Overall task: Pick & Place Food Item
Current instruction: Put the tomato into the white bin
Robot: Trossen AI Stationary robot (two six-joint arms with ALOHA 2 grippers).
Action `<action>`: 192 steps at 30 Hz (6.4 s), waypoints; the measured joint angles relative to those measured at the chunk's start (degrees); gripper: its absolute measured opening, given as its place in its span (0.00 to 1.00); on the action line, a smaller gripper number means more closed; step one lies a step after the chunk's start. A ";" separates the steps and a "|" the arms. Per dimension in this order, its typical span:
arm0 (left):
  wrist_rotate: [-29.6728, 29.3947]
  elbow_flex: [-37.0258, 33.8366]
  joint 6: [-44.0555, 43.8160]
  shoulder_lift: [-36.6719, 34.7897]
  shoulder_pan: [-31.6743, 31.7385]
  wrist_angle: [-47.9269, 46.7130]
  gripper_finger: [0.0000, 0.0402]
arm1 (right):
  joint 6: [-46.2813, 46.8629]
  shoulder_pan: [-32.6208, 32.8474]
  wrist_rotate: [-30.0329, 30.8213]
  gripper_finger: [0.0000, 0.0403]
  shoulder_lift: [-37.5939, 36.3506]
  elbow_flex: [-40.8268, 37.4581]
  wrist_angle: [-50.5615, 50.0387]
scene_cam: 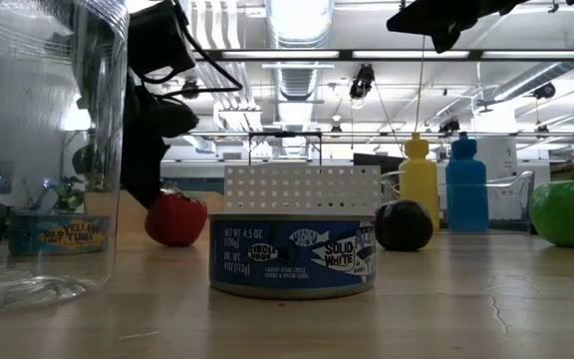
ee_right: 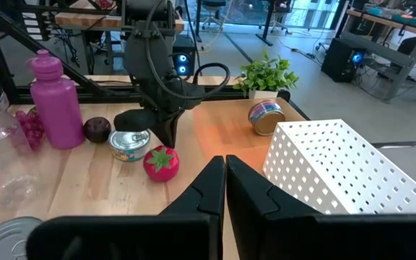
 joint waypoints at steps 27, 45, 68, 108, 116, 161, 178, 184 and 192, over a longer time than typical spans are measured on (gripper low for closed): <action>1.57 2.86 1.57 7.64 -0.07 0.99 0.06 | 0.07 0.00 -0.09 0.02 0.00 0.00 -0.13; 2.48 14.47 9.56 15.89 -0.07 1.21 0.06 | 0.23 0.00 -0.09 0.02 0.00 -0.22 -0.59; 6.78 15.14 9.34 14.54 -0.97 -9.01 0.06 | 1.80 0.02 -0.09 0.02 0.00 -0.87 -0.59; 11.49 15.05 14.97 15.40 -2.16 1.41 0.06 | 2.00 0.02 -0.09 0.02 0.02 -1.09 -0.33; 11.49 15.12 15.37 17.52 -2.14 2.05 0.06 | 1.95 0.01 -0.09 0.02 0.01 -1.09 -0.20; 11.27 18.90 21.08 20.24 -2.03 13.04 0.06 | 0.88 0.00 -0.07 0.02 0.00 -1.07 0.42; 11.25 17.61 21.07 20.24 -2.03 11.79 0.06 | 0.70 0.01 -0.07 0.02 0.00 -1.07 0.39; 10.15 17.49 20.95 20.24 -2.08 12.84 0.06 | 0.66 0.00 -0.07 0.02 0.00 -1.07 0.39; 10.15 16.49 20.68 20.24 -2.08 16.38 0.06 | 0.66 0.00 -0.07 0.02 0.00 -1.07 0.39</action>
